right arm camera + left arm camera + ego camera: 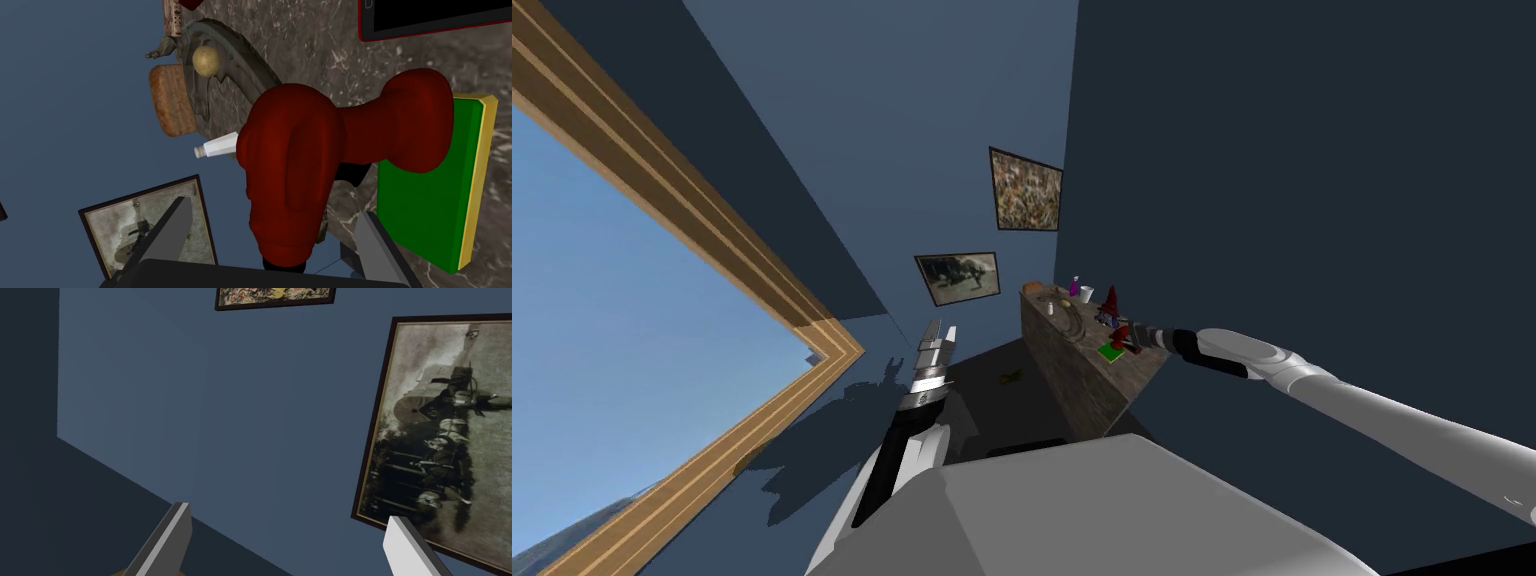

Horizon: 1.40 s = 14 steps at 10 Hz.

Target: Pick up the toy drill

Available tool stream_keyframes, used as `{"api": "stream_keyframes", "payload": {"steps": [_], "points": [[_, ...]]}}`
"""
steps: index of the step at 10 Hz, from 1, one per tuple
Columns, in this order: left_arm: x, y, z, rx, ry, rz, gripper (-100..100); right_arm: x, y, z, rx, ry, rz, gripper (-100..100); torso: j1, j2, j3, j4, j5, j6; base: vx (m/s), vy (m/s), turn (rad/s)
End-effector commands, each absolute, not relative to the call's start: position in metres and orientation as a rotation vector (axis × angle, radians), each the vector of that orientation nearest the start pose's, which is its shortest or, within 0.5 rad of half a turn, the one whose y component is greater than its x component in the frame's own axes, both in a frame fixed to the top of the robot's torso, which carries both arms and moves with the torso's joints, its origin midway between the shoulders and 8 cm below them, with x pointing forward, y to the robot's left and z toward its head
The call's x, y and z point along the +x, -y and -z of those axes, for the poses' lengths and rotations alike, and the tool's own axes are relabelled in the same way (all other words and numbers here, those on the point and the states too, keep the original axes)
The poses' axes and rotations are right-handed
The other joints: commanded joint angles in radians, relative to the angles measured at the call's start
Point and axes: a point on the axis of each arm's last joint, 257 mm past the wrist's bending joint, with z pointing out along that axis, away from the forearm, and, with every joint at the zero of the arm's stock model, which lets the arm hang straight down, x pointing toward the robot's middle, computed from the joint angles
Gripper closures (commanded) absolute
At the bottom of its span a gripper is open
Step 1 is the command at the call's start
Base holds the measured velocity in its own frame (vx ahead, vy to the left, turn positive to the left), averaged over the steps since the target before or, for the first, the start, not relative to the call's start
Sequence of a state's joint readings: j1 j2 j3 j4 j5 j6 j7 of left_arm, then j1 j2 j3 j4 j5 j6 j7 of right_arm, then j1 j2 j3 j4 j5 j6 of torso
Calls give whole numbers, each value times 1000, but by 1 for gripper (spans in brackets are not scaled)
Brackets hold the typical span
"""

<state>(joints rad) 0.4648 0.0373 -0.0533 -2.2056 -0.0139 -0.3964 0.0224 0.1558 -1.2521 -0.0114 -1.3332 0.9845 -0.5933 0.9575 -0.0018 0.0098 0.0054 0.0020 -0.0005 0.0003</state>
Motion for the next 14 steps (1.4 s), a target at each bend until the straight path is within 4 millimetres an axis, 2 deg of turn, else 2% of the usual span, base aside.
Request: {"api": "stream_keyframes", "payload": {"steps": [1,4,5,9,10,11,12,13,14], "points": [[380,-257,20,-756,-752,1341,0,449,543,204,-1643,-1487,730,-100,0,0,0,0,0,0,-143,-65,147],[380,-257,20,-756,-752,1341,0,447,588,207,-1556,-1603,798,-100,0,1,1,0,0,0,-174,-47,388],[380,-257,20,-756,-752,1341,0,445,592,208,-1553,-1613,802,-100,-1,4,3,1,0,1,-156,-35,193],[380,-257,20,-756,-753,1341,0,431,657,212,-1420,-1771,901,-100,-3,3,2,1,-1,1,-180,-34,375],[380,-257,20,-756,-753,1341,0,431,657,212,-1420,-1771,901,-100,-1,4,3,1,0,1,-143,21,250],[379,-257,20,-756,-753,1341,0,426,672,213,-1385,-1808,926,-100,1,1,1,1,0,2,-121,13,384],[380,-257,20,-756,-753,1341,0,425,666,213,-1403,-1790,912,-100,1,-1,0,0,0,1,-56,-1,90],[379,-258,20,-756,-753,1340,0,425,667,213,-1399,-1793,915,100,-1,-4,-2,0,0,3,-10,1,-19],[379,-258,20,-756,-753,1340,0,424,667,214,-1400,-1793,913,100,-1,-7,-3,-1,0,2,-6,1,5]]}}
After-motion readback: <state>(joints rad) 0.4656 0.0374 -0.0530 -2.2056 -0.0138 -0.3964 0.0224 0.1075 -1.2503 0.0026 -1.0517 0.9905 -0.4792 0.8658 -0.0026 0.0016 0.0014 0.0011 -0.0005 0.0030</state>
